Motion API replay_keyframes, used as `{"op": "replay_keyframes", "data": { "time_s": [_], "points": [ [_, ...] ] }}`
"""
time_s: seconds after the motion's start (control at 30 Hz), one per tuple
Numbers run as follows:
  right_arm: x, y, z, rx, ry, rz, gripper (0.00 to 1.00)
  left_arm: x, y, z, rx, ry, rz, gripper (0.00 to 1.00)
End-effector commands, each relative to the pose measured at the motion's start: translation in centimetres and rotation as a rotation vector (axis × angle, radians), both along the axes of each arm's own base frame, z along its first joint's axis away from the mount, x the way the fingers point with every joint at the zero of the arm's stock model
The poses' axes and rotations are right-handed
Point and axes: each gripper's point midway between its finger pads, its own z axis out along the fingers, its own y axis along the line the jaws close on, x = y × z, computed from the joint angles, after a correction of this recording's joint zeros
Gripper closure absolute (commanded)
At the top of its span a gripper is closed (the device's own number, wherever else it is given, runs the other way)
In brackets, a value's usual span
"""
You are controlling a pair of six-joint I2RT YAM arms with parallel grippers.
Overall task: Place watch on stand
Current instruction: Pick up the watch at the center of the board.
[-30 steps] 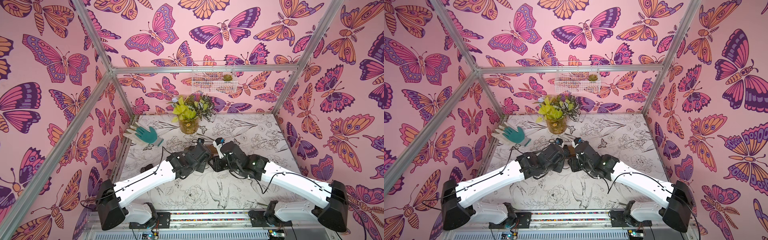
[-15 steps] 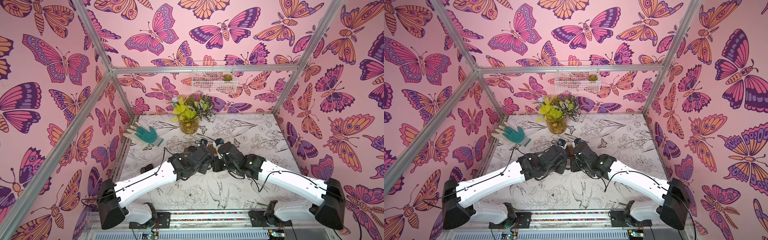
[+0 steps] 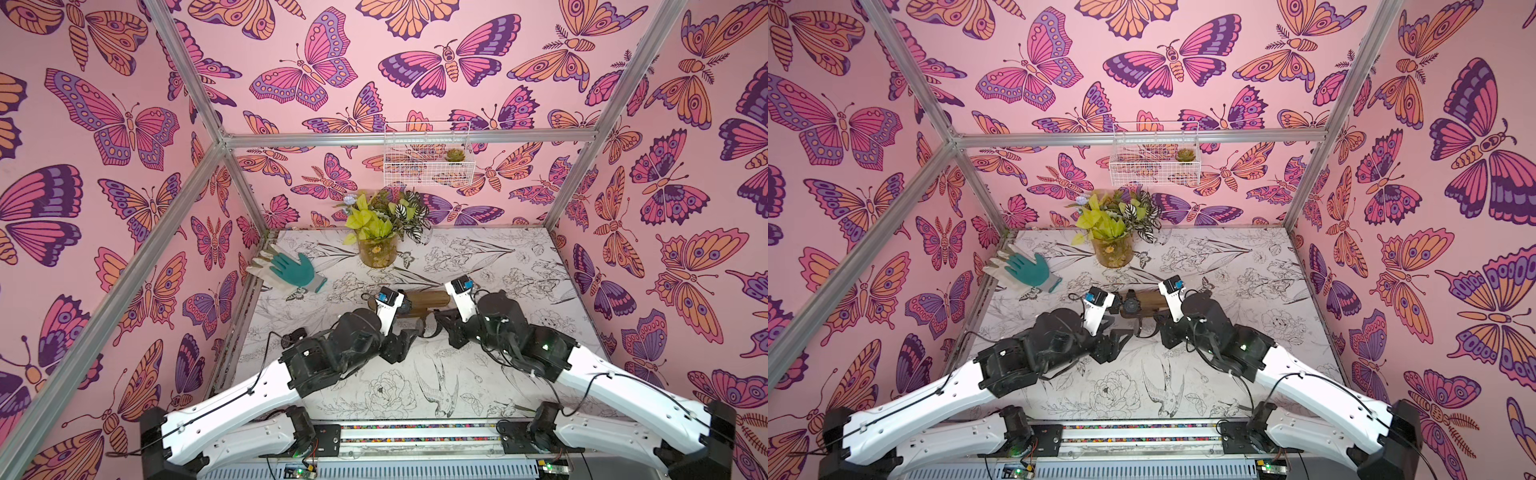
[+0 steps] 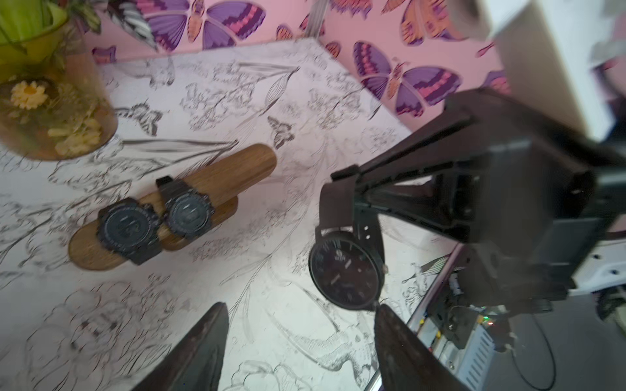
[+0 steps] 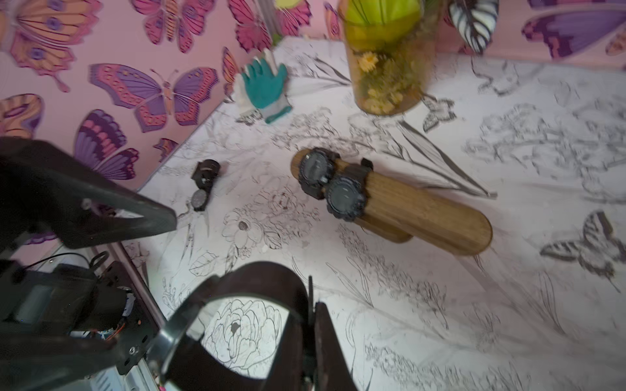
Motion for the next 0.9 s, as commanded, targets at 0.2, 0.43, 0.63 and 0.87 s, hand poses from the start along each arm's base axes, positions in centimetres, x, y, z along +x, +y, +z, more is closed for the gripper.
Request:
{"op": "replay_keyframes", "data": {
  "time_s": [0.2,0.43,0.63,0.87],
  "points": [
    [-1.8,-0.2,3.4,0.088,-0.263,0.142,1.00,-2.9,-1.9,2.6,-0.183,-0.092,-0.212,0.35],
    [-2.2,0.4,2.9,0.091,-0.260,0.185,1.00,-3.2,-3.2,2.5,-0.187,-0.068,-0.262,0.39],
    [-3.2,1.1,2.6,0.098,-0.255,0.254,0.99,-3.5,-4.4,2.8,-0.208,-0.024,-0.301,0.52],
    [-4.2,1.7,2.7,0.128,-0.255,0.321,0.96,-3.5,-5.0,2.5,-0.217,0.003,-0.316,0.60]
  ]
}}
